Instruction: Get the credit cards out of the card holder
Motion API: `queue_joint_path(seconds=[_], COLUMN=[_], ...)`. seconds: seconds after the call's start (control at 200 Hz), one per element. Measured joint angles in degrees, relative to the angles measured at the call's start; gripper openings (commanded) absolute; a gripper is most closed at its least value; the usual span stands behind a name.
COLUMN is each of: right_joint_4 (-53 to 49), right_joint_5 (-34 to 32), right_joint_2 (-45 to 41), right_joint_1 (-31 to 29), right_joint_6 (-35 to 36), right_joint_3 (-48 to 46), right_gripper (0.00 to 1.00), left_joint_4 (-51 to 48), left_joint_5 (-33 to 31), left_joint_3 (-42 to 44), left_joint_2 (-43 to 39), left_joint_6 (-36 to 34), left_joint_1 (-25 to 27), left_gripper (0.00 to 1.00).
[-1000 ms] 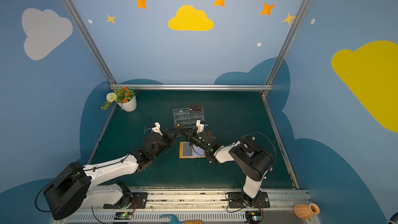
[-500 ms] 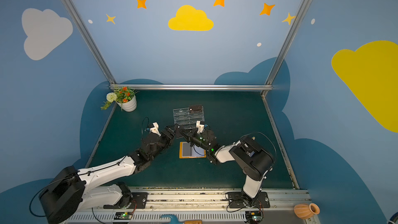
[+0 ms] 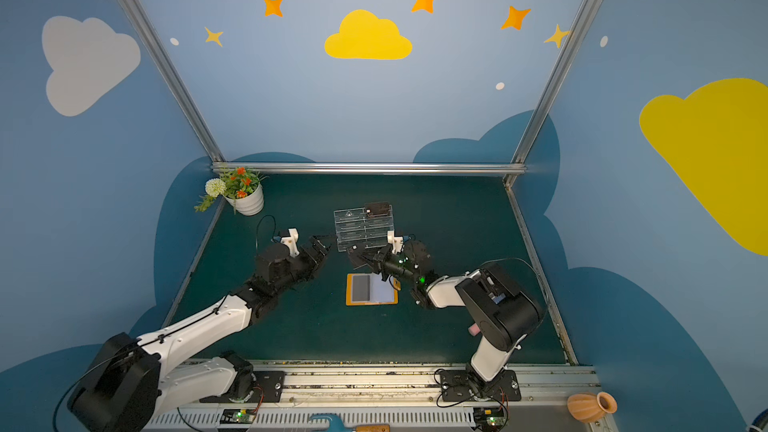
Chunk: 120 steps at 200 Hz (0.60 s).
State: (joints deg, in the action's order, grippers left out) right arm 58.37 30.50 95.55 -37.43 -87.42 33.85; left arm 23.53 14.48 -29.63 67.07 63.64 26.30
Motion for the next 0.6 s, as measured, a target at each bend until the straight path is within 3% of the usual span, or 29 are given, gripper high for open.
queue_joint_path(seconds=[0.18, 0.31, 0.601], right_joint_4=[-9.1, -18.2, -32.5], right_joint_5=[8.4, 14.0, 24.4], right_joint_2=[-4.5, -7.0, -8.0], right_joint_1=[3.9, 6.3, 10.3], right_joint_6=[6.6, 12.8, 24.1], right_joint_3=[2.5, 6.3, 11.8], right_gripper=[0.0, 0.0, 0.0], left_joint_4=[-2.3, -4.1, -11.1], left_joint_5=[18.5, 29.7, 42.9], left_joint_3=[-6.0, -10.9, -18.7], left_joint_2=[5.5, 10.3, 14.4], left_joint_6=[-7.3, -11.3, -20.2], left_joint_1=[-8.5, -10.8, -10.2], left_gripper=[0.97, 0.94, 0.92])
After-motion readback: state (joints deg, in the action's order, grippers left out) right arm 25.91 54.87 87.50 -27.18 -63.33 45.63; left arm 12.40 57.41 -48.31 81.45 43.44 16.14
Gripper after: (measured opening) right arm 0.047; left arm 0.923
